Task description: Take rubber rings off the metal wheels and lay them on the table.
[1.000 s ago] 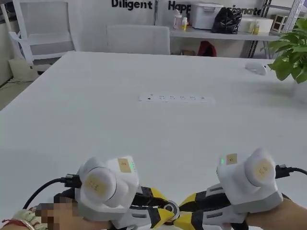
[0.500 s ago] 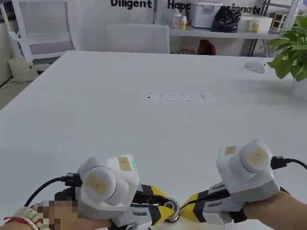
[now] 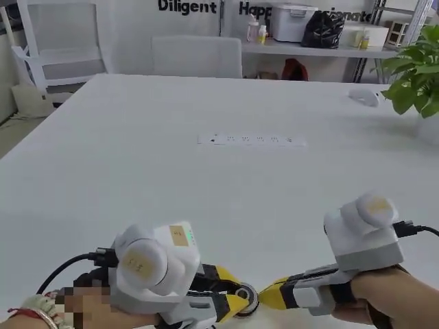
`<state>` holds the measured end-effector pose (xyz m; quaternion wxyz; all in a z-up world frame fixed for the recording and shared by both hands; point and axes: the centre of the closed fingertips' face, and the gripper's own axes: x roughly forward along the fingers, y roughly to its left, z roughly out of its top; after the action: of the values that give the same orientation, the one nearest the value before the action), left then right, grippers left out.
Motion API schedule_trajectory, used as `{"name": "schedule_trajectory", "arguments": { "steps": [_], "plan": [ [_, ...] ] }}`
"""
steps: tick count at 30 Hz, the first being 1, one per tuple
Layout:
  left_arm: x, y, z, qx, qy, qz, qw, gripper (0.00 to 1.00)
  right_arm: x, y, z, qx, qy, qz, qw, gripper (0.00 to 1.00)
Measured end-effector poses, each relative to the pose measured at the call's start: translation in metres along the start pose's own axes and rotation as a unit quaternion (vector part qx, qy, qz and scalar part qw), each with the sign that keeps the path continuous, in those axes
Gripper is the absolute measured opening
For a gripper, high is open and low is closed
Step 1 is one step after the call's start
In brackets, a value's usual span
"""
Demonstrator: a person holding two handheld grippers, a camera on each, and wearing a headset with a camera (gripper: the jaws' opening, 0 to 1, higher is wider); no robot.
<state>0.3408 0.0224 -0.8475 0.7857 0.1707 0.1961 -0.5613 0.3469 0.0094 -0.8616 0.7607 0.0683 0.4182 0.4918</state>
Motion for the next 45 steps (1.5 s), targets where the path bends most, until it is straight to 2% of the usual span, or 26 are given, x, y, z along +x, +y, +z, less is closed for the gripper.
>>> {"name": "schedule_trajectory", "arguments": {
  "steps": [2, 3, 7, 11, 32, 37, 45],
  "plan": [
    [0.000, 0.000, 0.000, -0.001, 0.000, 0.000, 1.0000, 0.14, -0.001, 0.002, 0.002, 0.024, -0.011, 0.014, 0.9996, 0.00],
    [0.000, 0.000, 0.000, -0.002, 0.000, 0.000, 1.0000, 0.14, -0.002, 0.003, 0.002, 0.048, -0.015, 0.022, 0.9985, 0.00],
    [0.001, -0.003, 0.000, 0.001, -0.001, -0.005, 1.0000, 0.14, -0.004, 0.005, 0.000, 0.080, -0.016, 0.040, 0.9959, 0.00],
    [0.001, -0.004, 0.000, 0.012, -0.002, -0.005, 0.9999, 0.14, -0.003, 0.005, 0.001, 0.103, -0.016, 0.037, 0.9939, 0.00],
    [-0.002, -0.001, -0.002, 0.006, -0.009, 0.003, 0.9999, 0.14, 0.000, 0.017, 0.004, 0.118, -0.021, 0.051, 0.9915, 0.00],
    [-0.002, -0.001, -0.002, 0.007, -0.009, 0.006, 0.9999, 0.14, 0.000, 0.018, 0.006, 0.107, -0.023, 0.051, 0.9927, 0.00],
    [-0.002, -0.001, -0.002, 0.008, -0.008, 0.008, 0.9999, 0.14, 0.001, 0.022, 0.008, 0.112, -0.028, 0.060, 0.9915, 0.00]
  ]
}}
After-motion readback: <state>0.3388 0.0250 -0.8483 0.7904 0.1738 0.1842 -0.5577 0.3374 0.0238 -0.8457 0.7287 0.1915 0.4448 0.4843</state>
